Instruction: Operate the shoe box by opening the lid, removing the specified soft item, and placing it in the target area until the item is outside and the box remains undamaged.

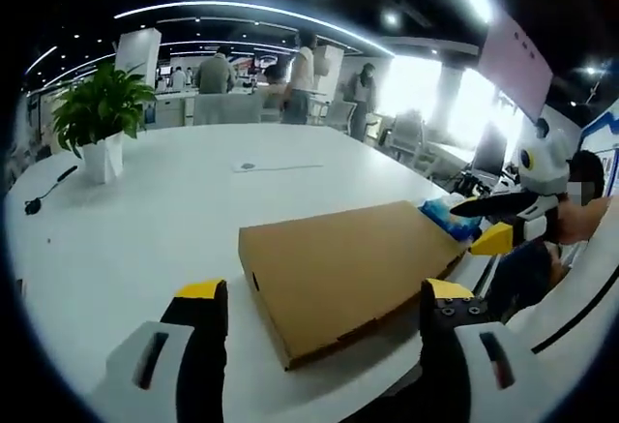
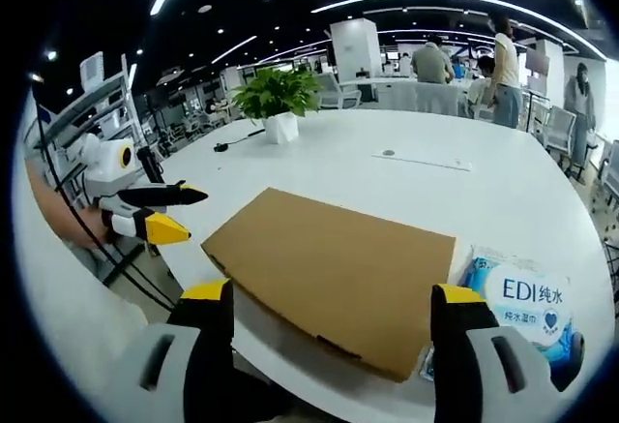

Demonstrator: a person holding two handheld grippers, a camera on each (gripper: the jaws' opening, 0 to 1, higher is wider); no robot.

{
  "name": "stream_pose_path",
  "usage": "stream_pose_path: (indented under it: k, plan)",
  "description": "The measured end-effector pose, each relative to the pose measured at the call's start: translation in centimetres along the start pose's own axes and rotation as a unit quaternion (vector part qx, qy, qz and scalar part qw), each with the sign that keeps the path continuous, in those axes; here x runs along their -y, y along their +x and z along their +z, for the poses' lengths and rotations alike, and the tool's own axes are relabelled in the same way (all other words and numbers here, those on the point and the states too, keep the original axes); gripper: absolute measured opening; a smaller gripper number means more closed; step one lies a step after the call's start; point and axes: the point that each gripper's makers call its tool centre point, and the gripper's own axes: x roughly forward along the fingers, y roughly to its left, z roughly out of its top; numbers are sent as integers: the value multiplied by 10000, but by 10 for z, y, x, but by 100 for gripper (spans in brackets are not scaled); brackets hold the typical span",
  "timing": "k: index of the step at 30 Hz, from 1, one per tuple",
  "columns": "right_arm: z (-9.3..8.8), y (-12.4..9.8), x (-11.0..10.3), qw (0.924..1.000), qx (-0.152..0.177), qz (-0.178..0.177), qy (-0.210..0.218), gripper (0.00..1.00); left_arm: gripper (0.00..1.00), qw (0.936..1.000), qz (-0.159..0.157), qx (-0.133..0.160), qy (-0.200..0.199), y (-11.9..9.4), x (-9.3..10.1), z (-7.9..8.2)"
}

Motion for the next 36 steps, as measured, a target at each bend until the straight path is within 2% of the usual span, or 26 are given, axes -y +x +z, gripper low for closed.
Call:
stream_pose_path:
  k: [1, 2, 3, 4, 6, 8, 11, 12, 15, 17, 19, 25, 28, 30, 32, 36]
  plan:
    - [3, -2, -5, 9994, 331, 98, 92, 87, 88, 10000, -60, 0, 19, 0, -1, -2]
    - [5, -4, -4, 9990, 443, 35, 35, 87, 88, 10000, -39, 60, 59, -1, -4, -1]
    - [7, -6, -2, 9985, 554, -29, -21, 87, 86, 9993, -93, 369, 39, -4, -3, 9]
    - [7, -12, 6, 9983, 567, -149, 12, 86, 84, 9994, -89, 329, 48, -2, -3, 9]
    - [7, -13, 9, 9981, 595, -162, 62, 80, 82, 9995, -63, 297, 115, -1, -4, 8]
    - [8, -14, 12, 9978, 623, -175, 111, 77, 85, 9995, -36, 265, 182, 0, -4, 7]
    - [18, -18, 11, 9949, 997, -93, 103, 79, 92, 9993, 6, 255, 267, 1, -3, 6]
    - [21, -20, 13, 9939, 1094, -108, 89, 79, 99, 9993, -15, 297, 214, 2, -2, 7]
    - [24, -24, 19, 9904, 1362, -149, 164, 81, 99, 9995, -13, 328, 37, 4, 2, 8]
    - [16, -22, 19, 9919, 1248, -147, 178, 78, 99, 9999, 43, -136, -1, 4, -2, -9]
    - [13, -22, 19, 9919, 1255, -190, 27, 77, 99, 9998, 70, 4, 169, 2, 1, -5]
    - [4, -26, 16, 9914, 1251, -237, -293, 74, 96, 9993, 110, 71, 348, 2, 8, -4]
    - [-7, -25, 21, 9922, 1193, -265, -255, 75, 97, 9990, 220, 11, 380, 6, 6, -8]
    - [-13, -27, 23, 9925, 1158, -315, -230, 75, 96, 9989, 226, 38, 415, 7, 14, -5]
    - [-12, -31, 24, 9919, 1195, -359, -226, 75, 97, 9976, 277, 269, 573, 4, 18, 4]
    - [-14, -37, 25, 9896, 1348, -420, -287, 76, 97, 9975, 221, 331, 588, 2, 23, 4]
